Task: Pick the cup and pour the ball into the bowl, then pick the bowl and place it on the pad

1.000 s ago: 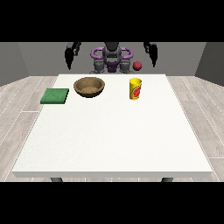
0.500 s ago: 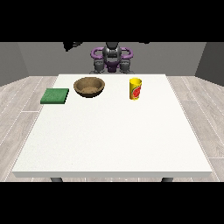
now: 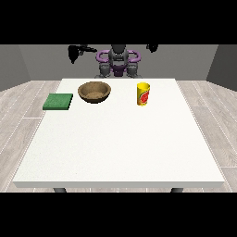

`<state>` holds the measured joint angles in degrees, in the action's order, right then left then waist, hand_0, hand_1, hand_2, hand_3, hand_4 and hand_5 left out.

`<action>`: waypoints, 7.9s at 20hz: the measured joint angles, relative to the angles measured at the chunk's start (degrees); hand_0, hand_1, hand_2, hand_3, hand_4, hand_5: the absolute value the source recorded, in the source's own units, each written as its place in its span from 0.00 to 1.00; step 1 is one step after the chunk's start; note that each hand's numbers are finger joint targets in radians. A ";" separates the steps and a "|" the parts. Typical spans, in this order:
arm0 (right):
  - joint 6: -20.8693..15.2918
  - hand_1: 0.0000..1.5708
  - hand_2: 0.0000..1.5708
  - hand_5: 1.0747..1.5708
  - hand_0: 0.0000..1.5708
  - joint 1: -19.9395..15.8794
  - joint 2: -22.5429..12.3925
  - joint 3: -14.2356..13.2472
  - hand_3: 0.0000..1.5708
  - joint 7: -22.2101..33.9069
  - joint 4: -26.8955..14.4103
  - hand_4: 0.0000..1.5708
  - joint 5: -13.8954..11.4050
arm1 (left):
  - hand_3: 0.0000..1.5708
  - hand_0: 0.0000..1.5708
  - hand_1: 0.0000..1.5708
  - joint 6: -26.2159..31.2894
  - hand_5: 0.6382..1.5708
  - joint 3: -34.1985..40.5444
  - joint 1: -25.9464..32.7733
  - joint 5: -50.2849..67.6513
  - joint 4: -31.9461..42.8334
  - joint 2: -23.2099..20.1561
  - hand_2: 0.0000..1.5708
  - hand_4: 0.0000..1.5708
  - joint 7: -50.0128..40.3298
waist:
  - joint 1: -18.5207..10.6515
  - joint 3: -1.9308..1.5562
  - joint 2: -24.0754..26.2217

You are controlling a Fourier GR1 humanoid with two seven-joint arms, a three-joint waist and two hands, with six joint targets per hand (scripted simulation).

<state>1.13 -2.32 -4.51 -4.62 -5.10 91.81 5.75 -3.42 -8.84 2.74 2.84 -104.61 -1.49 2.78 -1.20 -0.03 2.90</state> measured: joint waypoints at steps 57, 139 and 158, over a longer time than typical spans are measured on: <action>20.88 0.00 0.00 0.98 0.00 -15.62 -21.36 -17.06 0.00 -18.50 -40.16 0.00 8.33 | 1.00 0.89 0.89 -28.86 1.00 7.03 -34.85 -27.95 61.06 -3.65 1.00 0.69 24.10 | 4.68 -0.15 -6.78; 16.32 0.00 0.00 0.99 0.00 -26.83 -15.83 -16.05 0.00 -18.60 -54.62 0.27 8.57 | 0.00 0.00 0.00 -12.94 0.98 6.74 -40.77 -36.80 37.19 -0.16 0.00 0.25 1.49 | -4.40 0.29 -15.35; 14.39 0.00 0.00 0.95 0.00 -23.32 -8.42 -10.12 0.00 -18.01 -54.38 0.15 6.13 | 0.00 0.00 0.00 -7.60 0.98 13.10 -36.14 -20.10 43.78 -0.09 0.00 0.00 11.54 | -0.32 0.20 -11.87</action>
<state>15.52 -25.63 -12.93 -14.74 -23.11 37.43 11.88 -11.02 4.26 -33.41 -17.27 -60.83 -1.58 14.32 -1.52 0.18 -8.97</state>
